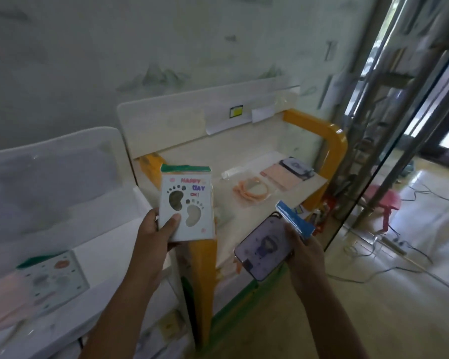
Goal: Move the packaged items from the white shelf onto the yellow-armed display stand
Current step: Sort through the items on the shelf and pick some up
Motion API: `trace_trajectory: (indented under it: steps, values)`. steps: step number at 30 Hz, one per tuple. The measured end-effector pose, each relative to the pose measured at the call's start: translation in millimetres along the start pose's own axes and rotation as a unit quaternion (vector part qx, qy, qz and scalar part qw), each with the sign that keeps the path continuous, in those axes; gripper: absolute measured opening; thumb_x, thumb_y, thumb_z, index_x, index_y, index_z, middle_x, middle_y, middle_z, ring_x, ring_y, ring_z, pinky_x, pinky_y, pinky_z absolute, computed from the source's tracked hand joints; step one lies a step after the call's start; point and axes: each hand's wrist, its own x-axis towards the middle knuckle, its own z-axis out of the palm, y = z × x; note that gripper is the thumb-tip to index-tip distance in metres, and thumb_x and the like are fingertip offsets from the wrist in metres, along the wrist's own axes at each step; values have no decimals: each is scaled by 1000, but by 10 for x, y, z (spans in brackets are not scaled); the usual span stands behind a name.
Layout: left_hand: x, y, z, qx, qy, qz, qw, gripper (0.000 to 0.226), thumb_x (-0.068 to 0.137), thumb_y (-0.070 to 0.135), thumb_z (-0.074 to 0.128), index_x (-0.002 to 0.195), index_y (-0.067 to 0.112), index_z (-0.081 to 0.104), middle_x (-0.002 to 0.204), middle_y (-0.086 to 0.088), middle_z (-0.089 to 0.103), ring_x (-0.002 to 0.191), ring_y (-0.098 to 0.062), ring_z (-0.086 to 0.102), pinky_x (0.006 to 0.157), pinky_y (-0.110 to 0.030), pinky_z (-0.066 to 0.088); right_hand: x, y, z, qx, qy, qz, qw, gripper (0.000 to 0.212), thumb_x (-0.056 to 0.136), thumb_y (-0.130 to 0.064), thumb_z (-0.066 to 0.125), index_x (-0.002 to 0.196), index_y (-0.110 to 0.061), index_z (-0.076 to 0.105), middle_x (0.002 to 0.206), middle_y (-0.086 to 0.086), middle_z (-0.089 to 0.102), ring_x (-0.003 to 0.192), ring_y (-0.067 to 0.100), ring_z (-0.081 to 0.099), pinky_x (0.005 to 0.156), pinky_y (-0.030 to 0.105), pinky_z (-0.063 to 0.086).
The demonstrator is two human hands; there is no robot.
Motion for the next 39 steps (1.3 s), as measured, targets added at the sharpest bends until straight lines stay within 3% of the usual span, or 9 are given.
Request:
trace_trajectory:
  steps: [8, 12, 16, 20, 23, 30, 32, 35, 39]
  values:
    - [869, 268, 340, 37, 46, 34, 998, 28, 94, 22, 62, 122, 20, 57, 116, 1, 69, 104, -21, 68, 85, -43, 58, 1135, -36, 169, -35, -45, 100, 993, 25, 93, 6, 46, 115, 8, 57, 98, 25, 65, 82, 31, 67, 59, 30, 57]
    - [1204, 435, 510, 29, 33, 51, 998, 29, 95, 17, 59, 124, 22, 57, 117, 3, 69, 107, -19, 66, 90, -46, 56, 1509, -2, 248, 30, -64, 126, 989, 22, 98, 3, 45, 116, 9, 57, 93, 17, 64, 78, 23, 64, 53, 21, 54]
    - [1366, 447, 721, 3, 31, 29, 999, 29, 96, 14, 58, 124, 20, 56, 116, 2, 70, 104, -19, 69, 90, -48, 57, 1814, 79, 332, 59, -55, 125, 989, 30, 101, -8, 48, 126, 7, 57, 119, 23, 65, 101, 30, 67, 65, 25, 59]
    - [1519, 426, 887, 3, 55, 22, 998, 29, 96, 14, 58, 125, 16, 54, 116, 1, 69, 101, -20, 70, 86, -46, 59, 2151, 103, 369, 70, -87, 102, 988, 26, 99, -15, 52, 120, -5, 64, 118, 19, 69, 108, 37, 66, 91, 48, 54]
    - [1599, 378, 1017, 6, 81, 22, 996, 29, 96, 12, 58, 125, 14, 55, 117, 0, 69, 99, -18, 71, 82, -42, 60, 2442, 138, 364, 96, -122, 90, 984, 30, 96, -16, 56, 122, -2, 60, 119, 20, 67, 109, 37, 66, 94, 51, 54]
    - [1603, 121, 1380, 2, 169, 15, 985, 29, 96, 12, 59, 125, 13, 57, 119, -3, 70, 104, -23, 70, 85, -46, 59, 3086, 204, 386, 83, -203, 137, 966, 88, 55, -47, 91, 126, -3, 60, 125, 16, 66, 111, 37, 64, 97, 50, 49]
    - [1581, 4, 1487, 0, 196, 6, 981, 27, 96, 9, 59, 123, 11, 58, 117, -4, 70, 102, -24, 70, 80, -45, 60, 3237, 200, 403, 42, -214, 142, 966, 71, 60, -45, 89, 112, -3, 66, 117, 20, 68, 100, 35, 68, 88, 46, 54]
    - [1523, -228, 1606, 9, 242, -8, 970, 29, 95, 11, 61, 124, 13, 59, 119, -5, 70, 103, -26, 70, 82, -47, 59, 3423, 237, 412, 24, -252, 161, 954, 13, 93, -13, 63, 101, -4, 68, 97, 13, 74, 79, 25, 71, 65, 33, 58]
    - [1372, -536, 1679, -10, 286, -46, 957, 37, 95, 4, 53, 130, 14, 55, 123, -6, 66, 107, -26, 66, 86, -49, 58, 3450, 224, 434, 39, -316, 213, 924, 20, 97, 0, 46, 107, 0, 63, 96, 12, 70, 78, 20, 70, 61, 27, 57]
